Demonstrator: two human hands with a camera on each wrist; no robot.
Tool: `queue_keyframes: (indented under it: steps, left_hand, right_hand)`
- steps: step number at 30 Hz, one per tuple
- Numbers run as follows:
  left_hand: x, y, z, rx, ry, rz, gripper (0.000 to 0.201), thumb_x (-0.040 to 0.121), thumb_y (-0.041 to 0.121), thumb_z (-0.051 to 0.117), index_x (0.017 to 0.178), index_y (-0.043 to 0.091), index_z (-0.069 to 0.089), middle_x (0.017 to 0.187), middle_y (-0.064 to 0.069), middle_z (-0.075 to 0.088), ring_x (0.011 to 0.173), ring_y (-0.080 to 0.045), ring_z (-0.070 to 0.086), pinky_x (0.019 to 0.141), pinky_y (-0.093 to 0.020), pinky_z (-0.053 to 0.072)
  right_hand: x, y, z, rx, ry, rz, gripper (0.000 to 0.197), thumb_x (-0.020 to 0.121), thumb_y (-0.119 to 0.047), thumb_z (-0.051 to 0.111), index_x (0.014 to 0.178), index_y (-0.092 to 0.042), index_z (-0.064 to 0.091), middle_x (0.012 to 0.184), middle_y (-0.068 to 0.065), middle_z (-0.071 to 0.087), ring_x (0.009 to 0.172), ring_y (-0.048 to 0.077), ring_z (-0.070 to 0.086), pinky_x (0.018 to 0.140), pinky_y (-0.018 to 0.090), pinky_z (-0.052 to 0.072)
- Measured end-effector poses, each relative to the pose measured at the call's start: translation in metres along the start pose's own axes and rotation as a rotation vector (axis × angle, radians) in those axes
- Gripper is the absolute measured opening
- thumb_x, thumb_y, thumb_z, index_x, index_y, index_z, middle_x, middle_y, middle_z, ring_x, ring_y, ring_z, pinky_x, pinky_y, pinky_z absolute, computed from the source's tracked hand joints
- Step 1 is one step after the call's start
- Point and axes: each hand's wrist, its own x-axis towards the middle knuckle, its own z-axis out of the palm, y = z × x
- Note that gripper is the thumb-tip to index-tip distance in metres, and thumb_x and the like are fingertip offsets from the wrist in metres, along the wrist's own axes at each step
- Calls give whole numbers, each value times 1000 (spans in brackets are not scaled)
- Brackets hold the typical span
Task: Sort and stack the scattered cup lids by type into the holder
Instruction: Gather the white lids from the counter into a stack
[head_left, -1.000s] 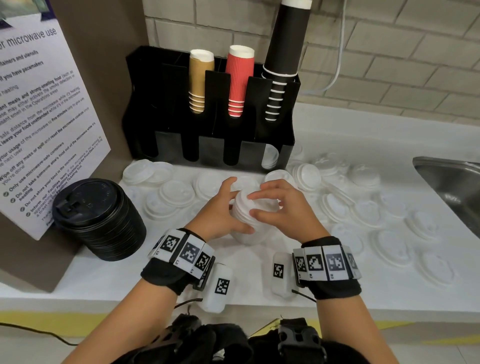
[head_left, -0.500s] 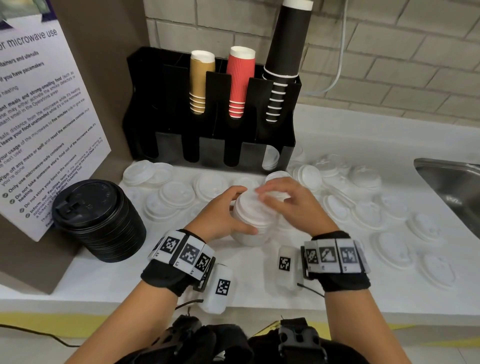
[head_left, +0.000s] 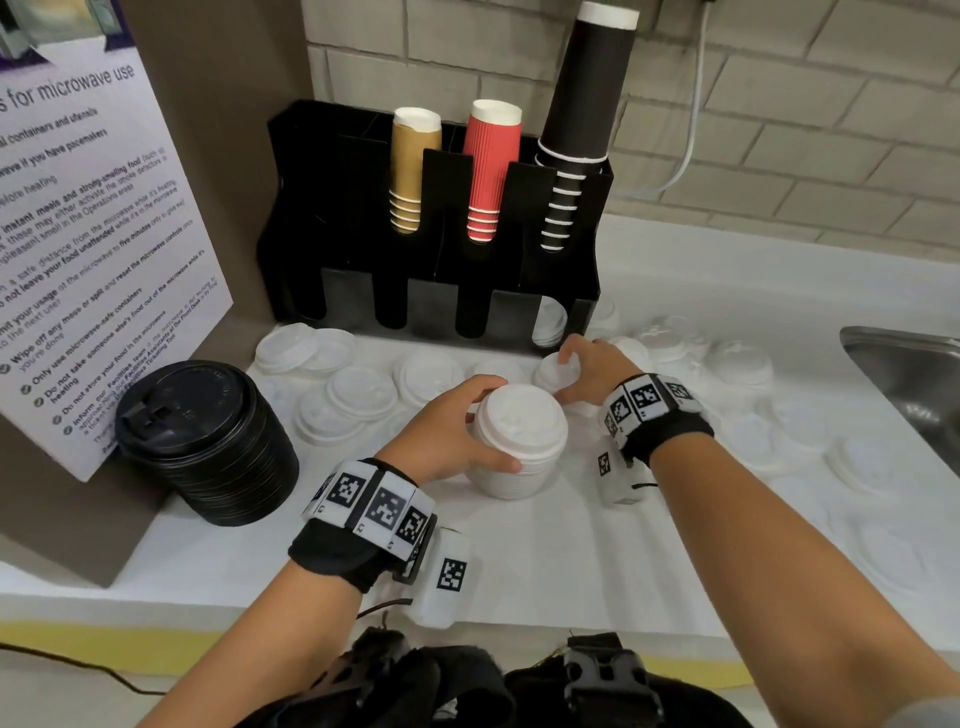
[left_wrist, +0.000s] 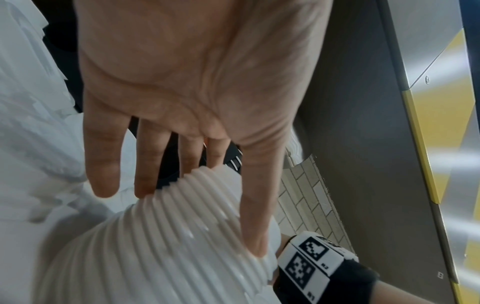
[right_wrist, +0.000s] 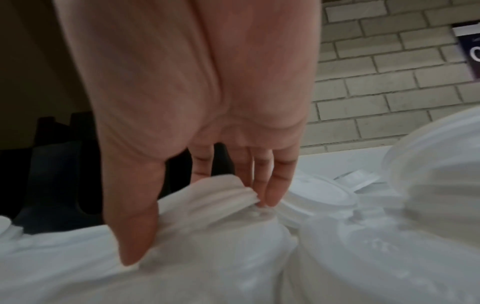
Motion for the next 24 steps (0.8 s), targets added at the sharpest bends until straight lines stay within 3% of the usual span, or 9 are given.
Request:
queue_keyframes:
  steps: [5,10,13,17,24]
  left_hand:
    - [1,0,-1,-3,-10,-20,78,65,12,89,129,28,49,123,15,54,118,-11,50,95,-22,40]
    - [0,2,-2,-15,-17,-35,77,65,13,89,128,31,49,123,16,52,115,-11,51,94,-24,40]
    - [-1,3,-3,-11,-15,-34,78,65,13,89,129,30,49,126,13,53,116,-13,51,97,-27,42]
    - [-1,6,-3,2,-17,-43,79,64,12,89,129,29,48,126,11,53,115,-14,51,98,-30,43]
    - [-1,8,-2,22,-24,-48,80,64,12,89,131,28,49,130,9,53,118,-17,51,104,-36,43]
  right_hand:
    - [2,3,-14,88,25,-36,52,75,-27,78,114,-15,46,117,11,49,93,25,48,77,30,38]
    - [1,-4,-40,439,-5,-197,51,74,-32,81,114,-22,51,119,2,54,105,21,55,89,29,44]
    - [6,-1,-38,230,-15,-105,51,76,-36,78,118,-18,55,125,5,55,111,21,53,88,24,38]
    - [12,9,-17,-31,-87,6,78,70,-35,82,136,-17,46,136,7,51,123,26,49,87,26,35]
    - [13,17,-5,-37,-73,-88,77,67,-28,83,132,-23,43,123,10,53,104,27,54,80,32,42]
